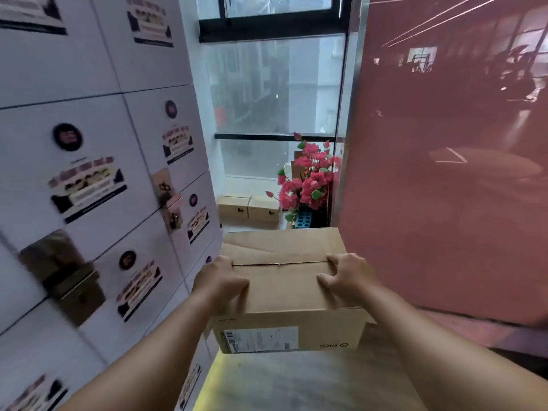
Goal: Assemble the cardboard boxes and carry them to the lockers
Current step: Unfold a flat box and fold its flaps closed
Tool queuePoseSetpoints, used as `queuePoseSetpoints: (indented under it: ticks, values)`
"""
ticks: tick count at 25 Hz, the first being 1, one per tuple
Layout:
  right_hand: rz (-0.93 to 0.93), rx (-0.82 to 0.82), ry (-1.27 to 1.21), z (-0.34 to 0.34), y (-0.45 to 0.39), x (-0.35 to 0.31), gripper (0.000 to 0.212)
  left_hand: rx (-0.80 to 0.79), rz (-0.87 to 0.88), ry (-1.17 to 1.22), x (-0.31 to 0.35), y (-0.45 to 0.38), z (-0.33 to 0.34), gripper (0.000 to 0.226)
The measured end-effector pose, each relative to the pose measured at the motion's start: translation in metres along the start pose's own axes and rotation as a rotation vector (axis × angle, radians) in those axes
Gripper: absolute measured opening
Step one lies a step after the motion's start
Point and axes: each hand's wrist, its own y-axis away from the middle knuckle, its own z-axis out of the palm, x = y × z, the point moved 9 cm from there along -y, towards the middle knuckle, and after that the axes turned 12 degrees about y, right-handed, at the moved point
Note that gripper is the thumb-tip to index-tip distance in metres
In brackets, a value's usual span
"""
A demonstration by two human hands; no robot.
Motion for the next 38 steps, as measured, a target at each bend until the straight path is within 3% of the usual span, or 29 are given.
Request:
queuePoseSetpoints:
  ticks: [11,16,24,38]
  values:
    - [-0.051,-0.037,-0.011,-0.031,-0.382,-0.028,0.056,0.003,-0.177,0.048,0.014,-0.363,0.021,0.03]
    - [-0.018,-0.034,-0.041,-0.027,-0.554,-0.062,0.073,0.04,-0.14,0.048,0.009,-0.539,0.013,0.04]
    - [-0.009,-0.043,-0.064,-0.036,-0.782,-0.118,0.069,0.088,-0.172,0.022,0.007,-0.771,-0.006,0.027]
    - [-0.147,-0.111,-0.089,-0.03,-1.172,-0.207,0.073,0.143,-0.257,0.093,-0.041,-1.133,-0.022,0.04]
